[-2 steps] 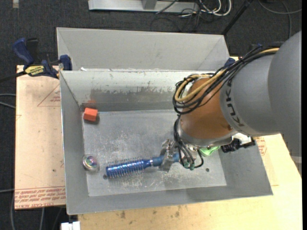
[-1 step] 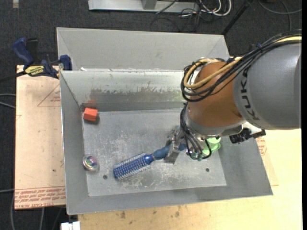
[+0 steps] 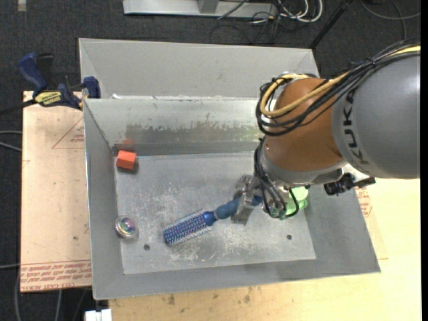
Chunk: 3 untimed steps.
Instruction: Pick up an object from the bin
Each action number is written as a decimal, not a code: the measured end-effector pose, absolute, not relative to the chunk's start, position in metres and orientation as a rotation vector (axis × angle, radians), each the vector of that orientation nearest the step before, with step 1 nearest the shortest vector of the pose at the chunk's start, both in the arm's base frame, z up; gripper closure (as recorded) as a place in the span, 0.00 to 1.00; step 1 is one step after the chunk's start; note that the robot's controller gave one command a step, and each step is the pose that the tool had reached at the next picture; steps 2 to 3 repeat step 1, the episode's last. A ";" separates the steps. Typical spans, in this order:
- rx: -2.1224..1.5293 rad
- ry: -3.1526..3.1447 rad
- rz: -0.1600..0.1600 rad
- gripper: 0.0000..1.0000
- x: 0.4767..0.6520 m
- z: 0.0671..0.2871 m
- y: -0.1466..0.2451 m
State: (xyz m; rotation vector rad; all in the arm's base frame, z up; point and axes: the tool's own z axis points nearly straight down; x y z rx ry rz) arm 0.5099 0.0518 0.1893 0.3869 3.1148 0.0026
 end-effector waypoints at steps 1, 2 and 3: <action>0.384 3.118 0.000 1.00 0.510 0.189 0.052; 0.384 3.118 0.000 1.00 0.510 0.189 0.052; 0.384 3.118 0.000 1.00 0.510 0.189 0.052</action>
Offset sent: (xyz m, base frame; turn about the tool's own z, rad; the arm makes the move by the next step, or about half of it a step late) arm 0.0000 0.0001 0.0014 0.0000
